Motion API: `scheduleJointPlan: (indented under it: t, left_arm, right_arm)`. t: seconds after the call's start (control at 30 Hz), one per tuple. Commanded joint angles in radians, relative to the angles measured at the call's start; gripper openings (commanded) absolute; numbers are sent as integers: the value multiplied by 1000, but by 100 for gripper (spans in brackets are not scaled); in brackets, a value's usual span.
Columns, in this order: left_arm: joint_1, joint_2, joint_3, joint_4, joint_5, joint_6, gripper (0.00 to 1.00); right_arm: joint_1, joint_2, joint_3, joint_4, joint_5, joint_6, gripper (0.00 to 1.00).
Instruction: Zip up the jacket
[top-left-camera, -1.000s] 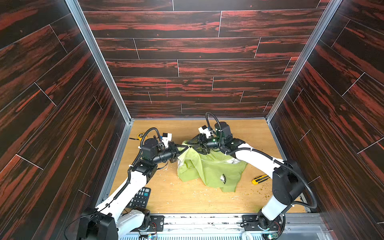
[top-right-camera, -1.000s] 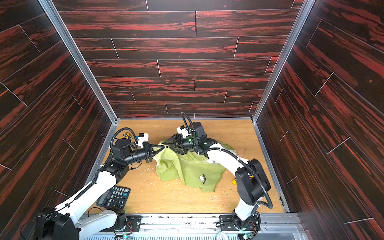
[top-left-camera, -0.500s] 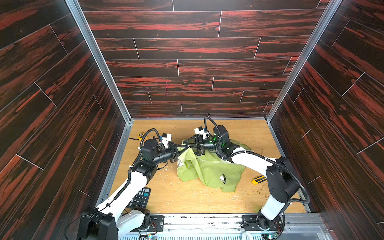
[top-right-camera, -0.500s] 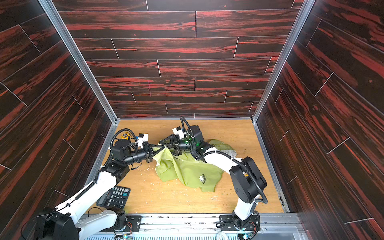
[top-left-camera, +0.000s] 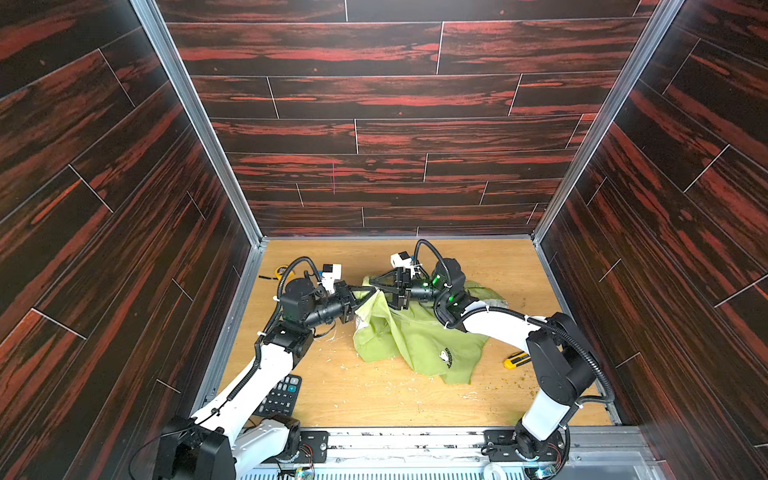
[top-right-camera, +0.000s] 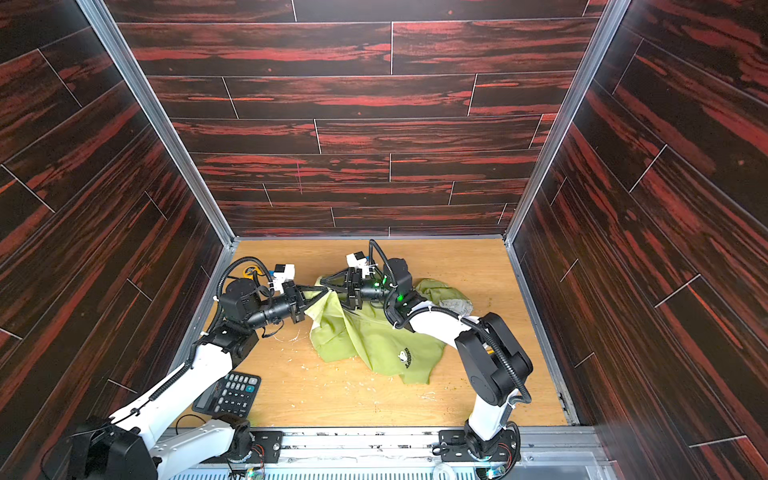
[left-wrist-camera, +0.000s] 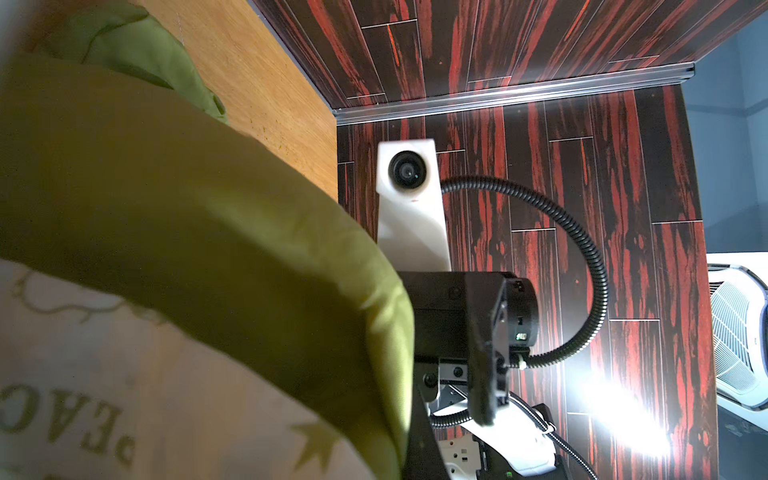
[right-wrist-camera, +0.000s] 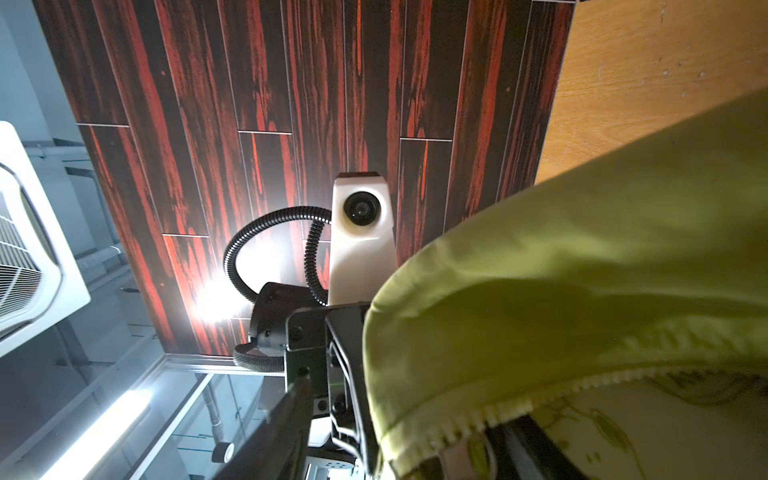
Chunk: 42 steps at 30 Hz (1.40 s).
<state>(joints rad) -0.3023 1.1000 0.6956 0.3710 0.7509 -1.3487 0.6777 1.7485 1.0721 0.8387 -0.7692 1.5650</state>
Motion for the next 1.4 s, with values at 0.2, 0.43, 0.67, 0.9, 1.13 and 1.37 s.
scheduleJointPlan:
  t: [0.2, 0.43, 0.67, 0.9, 1.13, 1.37]
  left_arm:
    - [-1, -44, -26, 33, -19, -16, 0]
    - [-1, -63, -46, 28, -31, -17, 0]
    - [-1, -86, -59, 15, -39, -17, 0]
    - [-1, -94, -59, 16, -43, -18, 0]
    - [-1, -92, -52, 27, -44, -26, 0]
    - [-1, -95, -48, 27, -47, -27, 0]
  right_arm:
    - [-25, -88, -50, 111, 19, 44, 51]
    - [-29, -108, -60, 121, 24, 50, 42]
    - [-27, -114, -64, 109, 23, 49, 33]
    - [-26, -116, -72, 57, 15, 26, 29]
    - [-7, -112, -72, 7, 8, -6, 28]
    - [-5, -117, -55, -48, 15, -33, 20]
